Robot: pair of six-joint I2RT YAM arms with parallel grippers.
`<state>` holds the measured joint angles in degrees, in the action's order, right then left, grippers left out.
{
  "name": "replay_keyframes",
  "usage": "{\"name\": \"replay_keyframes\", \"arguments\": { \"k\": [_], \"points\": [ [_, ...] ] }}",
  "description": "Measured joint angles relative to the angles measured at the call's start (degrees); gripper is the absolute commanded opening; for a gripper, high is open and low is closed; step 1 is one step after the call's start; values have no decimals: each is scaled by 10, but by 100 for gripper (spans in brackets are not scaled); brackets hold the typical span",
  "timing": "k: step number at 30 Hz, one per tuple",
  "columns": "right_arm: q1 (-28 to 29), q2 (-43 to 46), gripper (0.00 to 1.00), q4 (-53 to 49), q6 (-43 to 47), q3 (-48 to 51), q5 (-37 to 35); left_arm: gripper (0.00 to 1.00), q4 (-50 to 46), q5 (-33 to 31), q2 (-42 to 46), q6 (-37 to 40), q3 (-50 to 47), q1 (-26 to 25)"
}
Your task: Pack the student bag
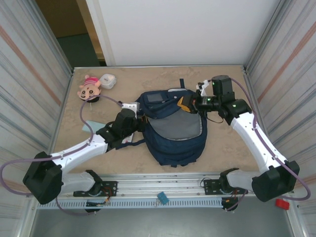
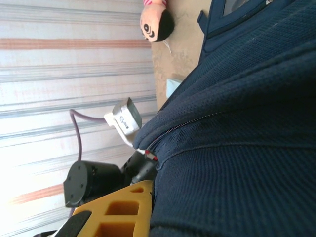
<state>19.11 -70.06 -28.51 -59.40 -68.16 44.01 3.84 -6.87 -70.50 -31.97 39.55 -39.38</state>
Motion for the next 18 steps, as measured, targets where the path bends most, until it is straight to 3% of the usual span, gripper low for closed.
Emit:
{"name": "replay_keyframes", "arguments": {
  "k": [11, 14, 18],
  "points": [
    [8, 0, 2, 52, -27, 12, -31, 15, 6, 30, -97, 13, 60, 47],
    [8, 0, 3, 61, -31, 12, -41, 26, 8, 38, -110, 10, 67, 57],
    [8, 4, 4, 67, -31, 22, -58, 49, -8, 39, -113, -2, 67, 72]
  ]
}}
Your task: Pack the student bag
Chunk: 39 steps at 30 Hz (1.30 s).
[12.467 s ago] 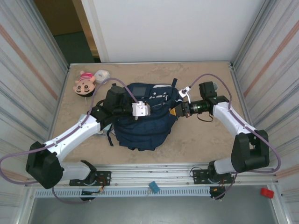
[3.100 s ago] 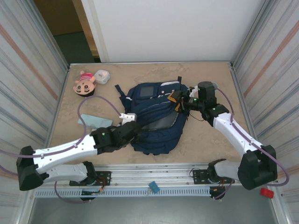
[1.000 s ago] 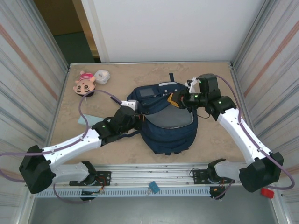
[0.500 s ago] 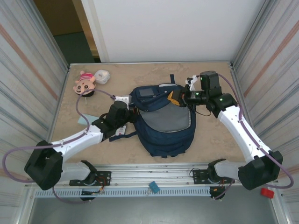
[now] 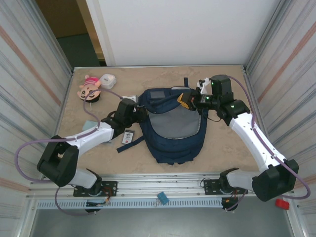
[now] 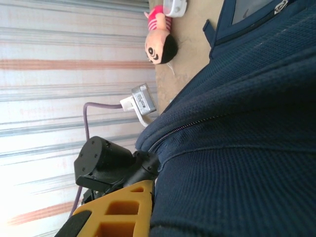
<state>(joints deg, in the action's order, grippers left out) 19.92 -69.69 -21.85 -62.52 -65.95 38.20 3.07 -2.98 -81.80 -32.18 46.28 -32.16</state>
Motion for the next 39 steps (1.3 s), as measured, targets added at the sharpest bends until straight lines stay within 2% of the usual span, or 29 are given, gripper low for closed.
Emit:
{"name": "replay_keyframes", "arguments": {
  "k": [2, 7, 12, 17, 20, 27, 31, 34, 39],
  "points": [
    [0, 6, 10, 6, 0, 14, -9, 59, -22, -1, 5, -11, 1, 4],
    [5, 12, 45, 13, -5, 48, -37, 72, -112, -7, 57, -59, 13, 7],
    [17, 19, 59, -35, 7, 64, -54, 76, -194, -13, 132, -110, 15, 16],
    [28, 42, 64, -155, 47, 65, -79, 80, -256, -16, 201, -157, -20, 45],
    [35, 54, 67, -233, 71, 66, -100, 81, -296, -15, 230, -176, -42, 80],
    [52, 80, 69, -377, 119, 34, -143, 93, -372, -11, 254, -182, -49, 202],
    [86, 80, 70, -410, 141, -33, -166, 98, -409, -10, 231, -169, -37, 272],
    [112, 76, 69, -407, 151, -63, -176, 97, -430, -6, 190, -163, -17, 319],
    [140, 40, 70, -381, 157, -67, -178, 99, -440, -9, 119, -157, 16, 363]
  ]
}}
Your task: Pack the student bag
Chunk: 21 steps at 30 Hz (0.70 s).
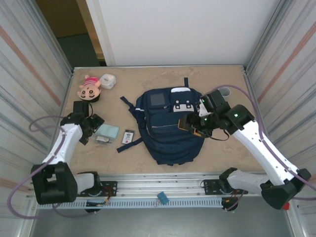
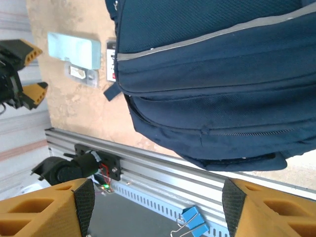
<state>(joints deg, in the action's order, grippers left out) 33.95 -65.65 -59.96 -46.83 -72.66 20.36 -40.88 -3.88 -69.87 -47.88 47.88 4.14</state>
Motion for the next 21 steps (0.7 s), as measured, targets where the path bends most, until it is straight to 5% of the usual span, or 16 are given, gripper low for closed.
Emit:
{"name": "replay_keyframes", "arguments": {
  "k": [21],
  "points": [
    [9, -106, 70, 49, 34, -26, 5, 95, 22, 2, -212, -21, 108, 33]
  ]
}}
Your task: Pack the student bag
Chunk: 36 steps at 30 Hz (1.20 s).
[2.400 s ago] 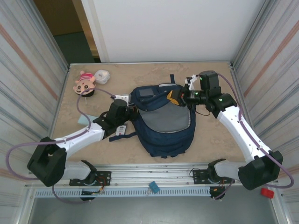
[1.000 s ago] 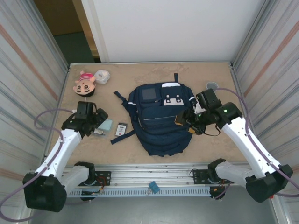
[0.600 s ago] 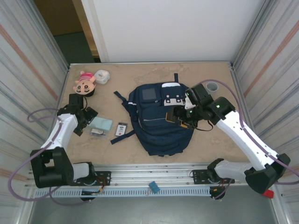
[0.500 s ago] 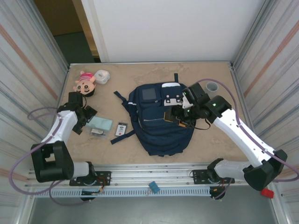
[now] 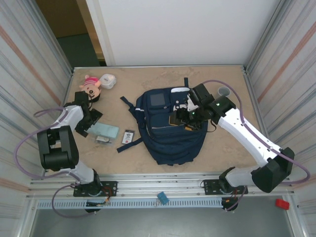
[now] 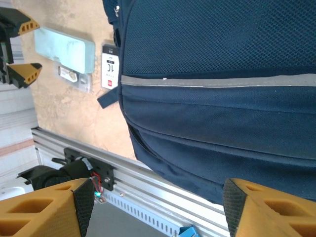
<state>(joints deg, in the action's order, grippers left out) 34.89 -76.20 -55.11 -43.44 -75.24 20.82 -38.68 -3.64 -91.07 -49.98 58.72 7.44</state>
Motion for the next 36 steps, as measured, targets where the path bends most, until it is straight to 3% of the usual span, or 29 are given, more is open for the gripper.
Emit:
{"name": "replay_keyframes", "arguments": {
  "k": [8, 25, 30, 36],
  "points": [
    [-13, -21, 70, 3, 9, -3, 10, 92, 5, 0, -37, -17, 4, 0],
    [-42, -27, 70, 10, 24, -4, 32, 61, 12, -4, -71, -43, 26, 1],
    [-42, -19, 69, 38, 24, -1, 33, 56, 10, 10, -28, -61, 21, 1],
    [-38, 70, 69, 175, 14, 89, 48, 56, 10, 59, 99, -105, -2, 0]
  ]
}}
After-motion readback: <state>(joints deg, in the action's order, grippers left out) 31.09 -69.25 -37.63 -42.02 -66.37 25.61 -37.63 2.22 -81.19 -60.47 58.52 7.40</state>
